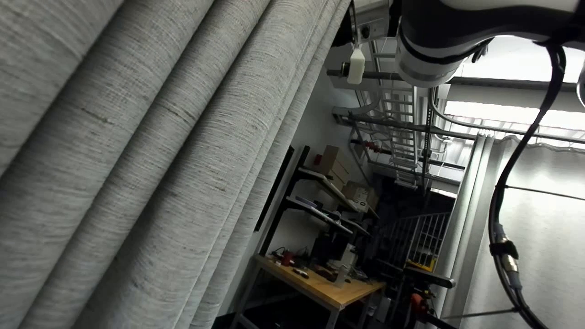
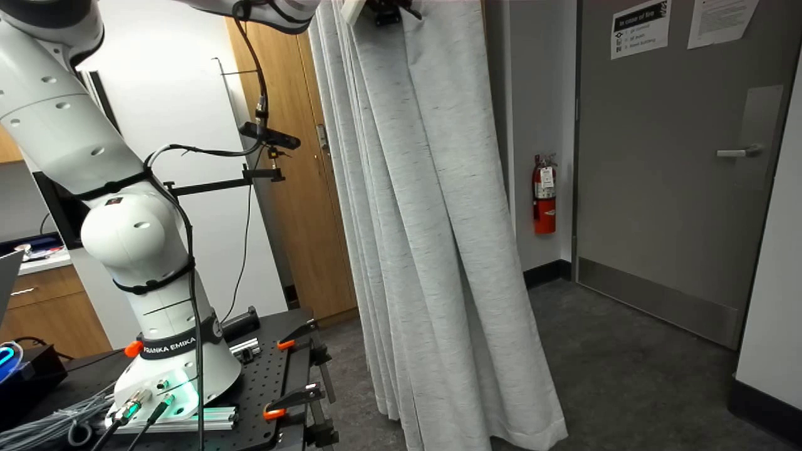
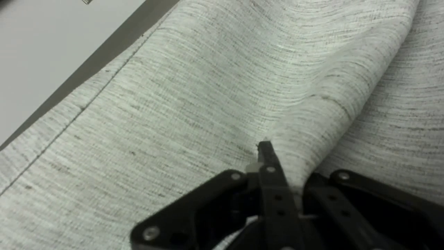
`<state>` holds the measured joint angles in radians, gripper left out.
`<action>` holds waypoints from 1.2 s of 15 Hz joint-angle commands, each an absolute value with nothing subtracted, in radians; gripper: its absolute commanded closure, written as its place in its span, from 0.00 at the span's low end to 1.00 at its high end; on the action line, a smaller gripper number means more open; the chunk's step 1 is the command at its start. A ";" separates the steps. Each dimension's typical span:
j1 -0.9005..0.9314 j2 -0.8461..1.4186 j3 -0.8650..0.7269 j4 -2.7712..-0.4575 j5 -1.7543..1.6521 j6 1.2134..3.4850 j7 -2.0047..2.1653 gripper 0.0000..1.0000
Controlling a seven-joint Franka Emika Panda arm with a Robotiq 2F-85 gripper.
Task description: Slide the curtain to the left
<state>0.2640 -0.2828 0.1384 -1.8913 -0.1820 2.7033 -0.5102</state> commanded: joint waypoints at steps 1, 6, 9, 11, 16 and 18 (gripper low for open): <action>0.254 -0.281 0.140 -1.889 -0.193 2.702 -0.502 0.98; 0.249 -0.280 0.142 -1.889 -0.197 2.702 -0.500 0.98; 0.249 -0.280 0.142 -1.889 -0.197 2.702 -0.500 0.98; 0.249 -0.280 0.142 -1.889 -0.197 2.702 -0.500 0.98; 0.248 -0.283 0.138 -1.889 -0.202 2.733 -0.505 1.00; 0.254 -0.288 0.130 -1.893 -0.199 2.735 -0.533 1.00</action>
